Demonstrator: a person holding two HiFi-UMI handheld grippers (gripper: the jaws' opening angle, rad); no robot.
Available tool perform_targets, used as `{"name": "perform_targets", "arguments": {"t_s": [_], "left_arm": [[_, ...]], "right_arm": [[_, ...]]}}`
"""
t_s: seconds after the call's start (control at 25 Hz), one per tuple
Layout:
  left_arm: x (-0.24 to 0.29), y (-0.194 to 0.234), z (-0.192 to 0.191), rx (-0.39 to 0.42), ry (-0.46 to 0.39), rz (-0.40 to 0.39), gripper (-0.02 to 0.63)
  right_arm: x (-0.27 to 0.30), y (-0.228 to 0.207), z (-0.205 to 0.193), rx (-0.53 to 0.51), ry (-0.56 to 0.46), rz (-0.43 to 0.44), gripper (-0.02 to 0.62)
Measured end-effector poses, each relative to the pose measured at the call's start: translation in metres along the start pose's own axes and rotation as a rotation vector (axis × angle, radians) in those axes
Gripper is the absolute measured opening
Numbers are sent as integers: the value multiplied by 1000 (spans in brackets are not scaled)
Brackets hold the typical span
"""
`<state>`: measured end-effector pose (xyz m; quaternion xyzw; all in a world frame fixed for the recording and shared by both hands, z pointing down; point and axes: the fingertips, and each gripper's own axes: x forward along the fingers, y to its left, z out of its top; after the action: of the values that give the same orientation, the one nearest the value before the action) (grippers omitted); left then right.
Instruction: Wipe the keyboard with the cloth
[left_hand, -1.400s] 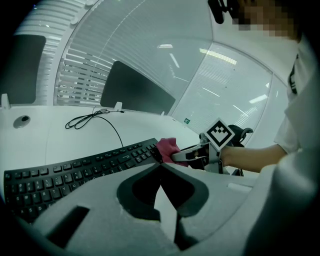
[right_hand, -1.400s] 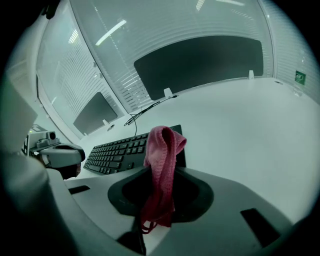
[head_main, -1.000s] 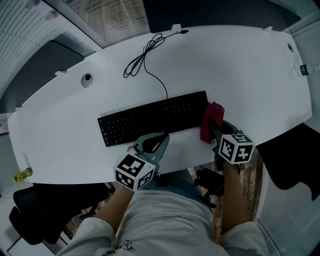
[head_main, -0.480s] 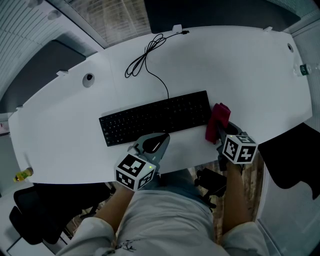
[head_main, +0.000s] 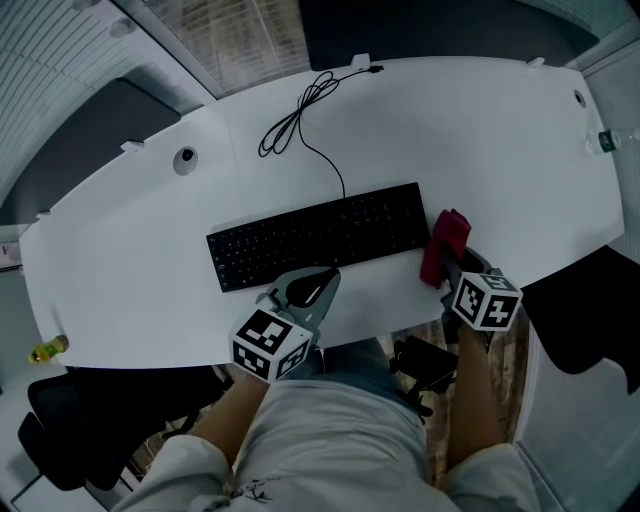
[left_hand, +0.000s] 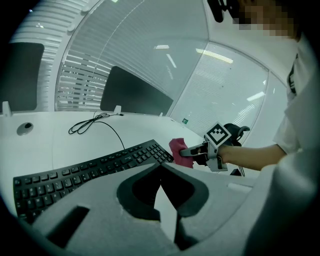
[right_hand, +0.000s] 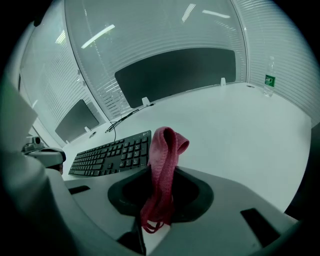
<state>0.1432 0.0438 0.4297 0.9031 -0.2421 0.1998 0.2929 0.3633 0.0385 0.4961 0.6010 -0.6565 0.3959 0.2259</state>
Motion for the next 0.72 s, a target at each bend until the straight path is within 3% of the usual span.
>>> {"name": "perform_targets", "arguments": {"t_s": [0.4,0.72], "left_arm": [[-34,13,6,24,-31,19,11],[-80,31,21,71,-74,60,11]], "right_arm": [[-12,42,8,-14,-41,19,81],[-26,107,15,-75,-84,71,81]]}}
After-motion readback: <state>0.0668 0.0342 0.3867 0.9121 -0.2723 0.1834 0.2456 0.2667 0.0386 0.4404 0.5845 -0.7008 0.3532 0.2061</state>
